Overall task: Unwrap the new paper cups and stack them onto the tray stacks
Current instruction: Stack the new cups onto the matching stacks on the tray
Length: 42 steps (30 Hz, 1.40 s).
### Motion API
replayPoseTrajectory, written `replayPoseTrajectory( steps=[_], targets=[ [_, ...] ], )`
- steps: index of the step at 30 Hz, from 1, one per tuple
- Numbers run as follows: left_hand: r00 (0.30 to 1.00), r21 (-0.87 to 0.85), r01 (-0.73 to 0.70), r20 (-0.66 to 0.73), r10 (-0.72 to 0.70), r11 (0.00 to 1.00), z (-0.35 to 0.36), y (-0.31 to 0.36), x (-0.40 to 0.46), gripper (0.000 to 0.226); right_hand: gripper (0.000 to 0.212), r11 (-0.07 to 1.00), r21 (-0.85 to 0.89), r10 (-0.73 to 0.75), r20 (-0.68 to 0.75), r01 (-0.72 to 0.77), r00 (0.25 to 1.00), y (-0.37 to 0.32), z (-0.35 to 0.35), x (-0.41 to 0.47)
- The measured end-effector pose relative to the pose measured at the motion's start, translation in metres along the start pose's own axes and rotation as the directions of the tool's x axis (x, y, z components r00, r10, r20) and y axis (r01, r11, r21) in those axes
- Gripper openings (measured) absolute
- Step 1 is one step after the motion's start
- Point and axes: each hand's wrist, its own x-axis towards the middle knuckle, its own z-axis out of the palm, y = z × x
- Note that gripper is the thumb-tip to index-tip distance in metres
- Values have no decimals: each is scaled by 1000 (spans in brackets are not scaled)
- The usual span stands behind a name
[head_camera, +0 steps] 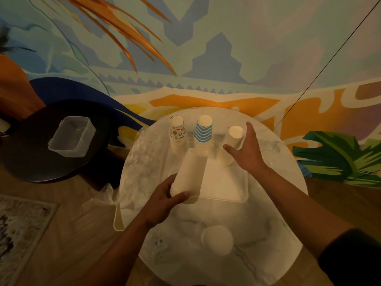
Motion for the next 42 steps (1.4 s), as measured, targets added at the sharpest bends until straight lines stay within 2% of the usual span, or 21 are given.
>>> replayPoseTrajectory(
  steps=[3,5,7,9,12,14,22,30,35,42],
  targets=[
    [1000,-17,10,10,-10,1000,0,0,1,65,103,994,16,-111,-81,112,991,-21,-9,-24],
    [1000,-1,8,12,-8,1000,0,0,1,64,96,983,97,-154,-35,157,987,-37,-13,-47],
    [1000,34,3,19,-3,999,1,1,1,61,91,957,271,-142,113,107,983,-56,-15,-72],
    [1000,78,-3,30,1,997,2,4,2,54,92,913,408,-149,281,22,948,-69,-12,-94],
    [998,158,-11,68,0,987,3,7,4,50,105,893,442,-116,414,-88,903,-75,-1,-115],
    [996,211,-15,89,-4,977,3,7,5,51,104,882,448,-81,451,-147,889,-80,4,-121],
    [998,162,-2,61,-8,987,-2,2,6,48,71,860,493,-95,405,-130,910,-92,4,-120],
    [996,62,6,88,-11,998,-5,3,8,54,71,842,513,-72,412,-166,908,-93,0,-116],
    [990,64,35,131,-43,997,-7,0,8,58,70,855,497,-78,407,-149,910,-94,-1,-119],
    [987,36,67,141,-72,997,-10,-3,5,60,56,818,551,-83,400,-167,913,-92,-2,-118]
  ],
)
